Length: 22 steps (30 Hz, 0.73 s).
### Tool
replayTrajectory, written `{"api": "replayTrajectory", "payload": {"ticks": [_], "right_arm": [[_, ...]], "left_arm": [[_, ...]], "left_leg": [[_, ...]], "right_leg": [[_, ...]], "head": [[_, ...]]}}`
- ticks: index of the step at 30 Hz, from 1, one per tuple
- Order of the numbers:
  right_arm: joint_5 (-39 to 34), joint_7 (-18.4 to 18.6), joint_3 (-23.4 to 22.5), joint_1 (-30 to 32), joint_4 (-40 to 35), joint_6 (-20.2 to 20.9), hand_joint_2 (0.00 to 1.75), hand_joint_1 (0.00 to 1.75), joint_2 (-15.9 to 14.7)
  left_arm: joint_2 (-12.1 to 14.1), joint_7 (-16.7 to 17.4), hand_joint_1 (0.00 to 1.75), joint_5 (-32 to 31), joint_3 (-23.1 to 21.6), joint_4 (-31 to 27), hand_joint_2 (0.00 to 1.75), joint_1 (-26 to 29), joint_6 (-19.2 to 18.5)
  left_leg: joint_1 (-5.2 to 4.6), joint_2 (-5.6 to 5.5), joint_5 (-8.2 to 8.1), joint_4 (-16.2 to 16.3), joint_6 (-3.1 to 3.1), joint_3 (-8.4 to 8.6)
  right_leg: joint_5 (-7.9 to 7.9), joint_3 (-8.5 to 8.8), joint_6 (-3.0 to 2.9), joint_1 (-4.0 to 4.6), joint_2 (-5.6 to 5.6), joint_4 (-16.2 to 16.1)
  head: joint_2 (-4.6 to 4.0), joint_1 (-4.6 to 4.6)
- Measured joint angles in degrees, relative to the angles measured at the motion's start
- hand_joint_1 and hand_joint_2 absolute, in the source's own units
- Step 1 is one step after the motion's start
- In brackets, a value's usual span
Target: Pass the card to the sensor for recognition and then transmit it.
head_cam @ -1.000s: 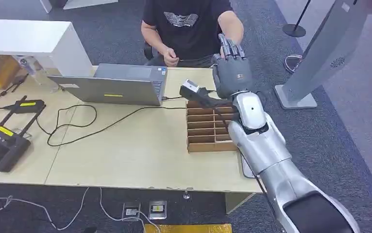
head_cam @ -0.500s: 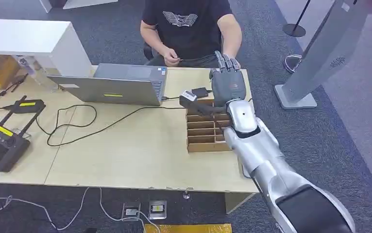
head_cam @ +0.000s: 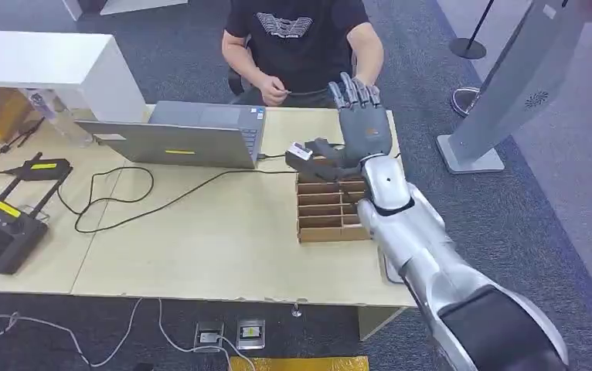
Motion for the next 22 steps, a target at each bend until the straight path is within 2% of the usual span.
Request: {"api": "replayTrajectory", "payload": {"ticks": [5, 8, 12, 15, 20, 22], "right_arm": [[-1.3, -1.4, -0.1, -1.8, 0.5, -4.0, 0.00, 0.00, -1.6], [-7.7, -3.7, -1.5, -3.6, 0.7, -6.2, 0.00, 0.00, -4.2], [-11.7, -4.4, -4.0, -4.4, 1.0, -6.3, 0.00, 0.00, -8.0], [-16.1, -4.7, -6.6, -4.4, 1.5, -4.4, 0.00, 0.00, -13.2], [-22.3, -3.0, -12.4, -4.2, 3.5, -0.9, 0.00, 0.00, -22.9], [-24.4, -0.8, -14.7, -3.9, 4.2, 0.8, 0.00, 0.00, -26.2]], "left_arm": [[-0.3, -0.8, 0.00, 0.0, 0.0, 0.0, 0.00, 0.0, 0.5], [-0.4, -1.3, 0.00, 0.4, 0.0, 0.0, 0.00, 0.1, 0.5], [-0.6, -1.4, 0.00, 0.5, 0.0, 0.0, 0.00, 0.4, 0.3], [-0.6, -1.4, 0.00, 1.0, 0.0, 0.0, 0.00, 0.5, 0.0], [-0.6, -1.1, 0.00, 1.8, 0.0, 0.0, 0.00, 1.1, -0.1], [-0.5, -0.5, 0.00, 2.1, 0.0, 0.0, 0.00, 1.1, 0.1]], "left_leg": [[-0.01, 0.03, 0.00, 0.0, 0.00, 0.01], [-0.02, 0.04, 0.00, 0.0, 0.00, 0.02], [-0.03, 0.04, 0.00, 0.1, 0.01, 0.07], [-0.04, -0.08, -0.01, 0.1, 0.02, 0.06], [-0.09, -0.11, -0.05, 0.1, 0.07, -0.03], [-0.10, -0.07, -0.07, 0.1, 0.09, 0.02]], "right_leg": [[0.01, -0.02, 0.00, -0.01, 0.00, 0.0], [0.02, -0.03, 0.01, -0.01, 0.01, -0.1], [0.05, -0.04, 0.02, -0.01, 0.01, -0.2], [0.06, 0.02, 0.02, -0.01, -0.12, -0.2], [0.08, 0.05, 0.05, -0.07, -0.10, -0.3], [0.08, 0.00, 0.05, -0.08, -0.09, -0.3]], "head": [[0.00, 0.00], [0.00, 0.02], [0.00, 0.02], [0.00, 0.00], [0.00, 0.02], [0.00, 0.00]]}}
